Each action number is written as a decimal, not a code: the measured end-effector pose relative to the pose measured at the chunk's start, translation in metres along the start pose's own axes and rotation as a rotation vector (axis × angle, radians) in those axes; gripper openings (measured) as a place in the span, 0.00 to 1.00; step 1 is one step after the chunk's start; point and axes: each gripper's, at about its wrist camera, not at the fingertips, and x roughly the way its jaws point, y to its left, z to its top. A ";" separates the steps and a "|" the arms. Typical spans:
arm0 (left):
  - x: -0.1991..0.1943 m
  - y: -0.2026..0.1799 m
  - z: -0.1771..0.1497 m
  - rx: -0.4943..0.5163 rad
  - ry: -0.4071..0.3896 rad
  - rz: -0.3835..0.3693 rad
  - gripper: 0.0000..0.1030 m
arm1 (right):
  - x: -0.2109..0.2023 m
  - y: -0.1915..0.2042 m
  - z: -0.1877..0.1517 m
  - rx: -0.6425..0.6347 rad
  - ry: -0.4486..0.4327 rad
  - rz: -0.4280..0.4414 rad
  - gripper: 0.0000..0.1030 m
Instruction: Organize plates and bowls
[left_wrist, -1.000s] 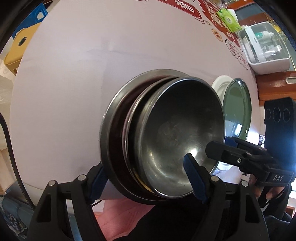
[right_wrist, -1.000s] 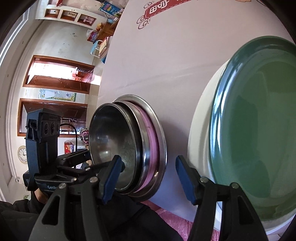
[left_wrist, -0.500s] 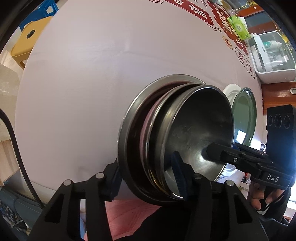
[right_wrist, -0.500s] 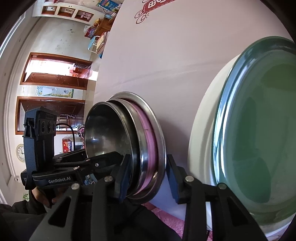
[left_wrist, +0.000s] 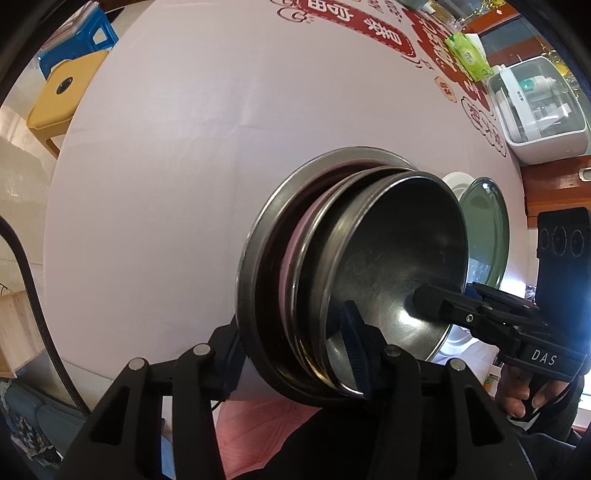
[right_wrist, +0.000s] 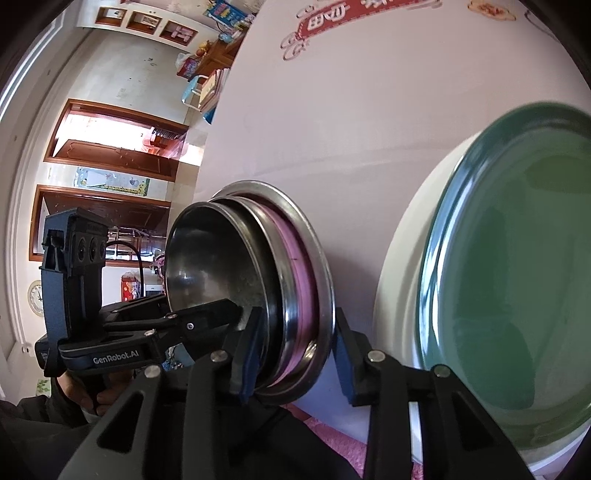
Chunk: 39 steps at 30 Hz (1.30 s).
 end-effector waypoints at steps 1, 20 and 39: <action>-0.002 0.000 -0.001 0.001 -0.004 0.000 0.45 | -0.004 0.000 -0.002 -0.005 -0.008 0.000 0.34; -0.043 -0.075 -0.001 0.100 -0.106 0.000 0.45 | -0.088 -0.025 -0.028 -0.056 -0.215 -0.008 0.28; -0.010 -0.191 0.019 0.190 -0.092 -0.019 0.43 | -0.152 -0.082 -0.025 0.006 -0.229 -0.086 0.26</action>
